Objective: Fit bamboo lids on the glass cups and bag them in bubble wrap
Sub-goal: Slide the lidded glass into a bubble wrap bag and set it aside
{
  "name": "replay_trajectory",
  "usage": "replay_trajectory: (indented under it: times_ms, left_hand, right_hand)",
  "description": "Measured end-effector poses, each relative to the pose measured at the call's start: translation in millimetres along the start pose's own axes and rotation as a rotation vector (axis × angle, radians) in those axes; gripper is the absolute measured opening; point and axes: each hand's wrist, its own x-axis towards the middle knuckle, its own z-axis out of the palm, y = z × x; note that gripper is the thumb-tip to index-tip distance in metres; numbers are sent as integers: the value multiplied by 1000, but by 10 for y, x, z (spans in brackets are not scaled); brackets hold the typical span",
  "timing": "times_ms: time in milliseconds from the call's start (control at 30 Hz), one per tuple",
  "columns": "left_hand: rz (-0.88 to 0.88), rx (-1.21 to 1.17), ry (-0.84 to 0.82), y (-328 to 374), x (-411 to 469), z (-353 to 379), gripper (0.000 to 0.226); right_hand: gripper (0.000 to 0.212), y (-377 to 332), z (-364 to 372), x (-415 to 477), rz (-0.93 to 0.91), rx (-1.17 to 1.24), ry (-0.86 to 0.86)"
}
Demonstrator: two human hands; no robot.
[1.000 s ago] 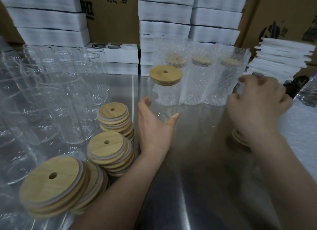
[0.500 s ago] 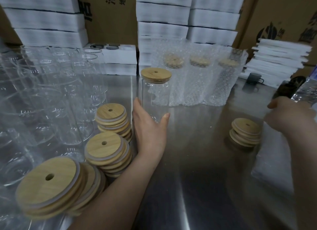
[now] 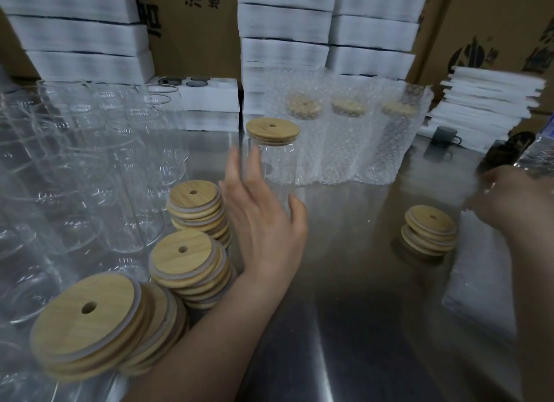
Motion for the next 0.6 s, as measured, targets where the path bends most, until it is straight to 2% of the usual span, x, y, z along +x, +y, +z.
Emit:
replay_trajectory:
  times_ms: [133,233,433,533,600]
  left_hand:
    - [242,-1,21,94,-46,-13,77]
    - [330,-5,-3,138,-90,-31,74]
    - [488,-156,-158,177,-139,-7,44]
    - [414,-305,-346,163,-215,49,33]
    - [207,-436,-521,178,-252,58,29]
  right_hand:
    - [48,36,0,-32,-23,4,63]
    - [45,29,-29,-92,-45,58,88]
    - [42,-9,-122,-323,-313,275,371]
    - [48,-143,-148,-425,-384,364,486]
    - [49,-290,-137,-535,-435,488,481]
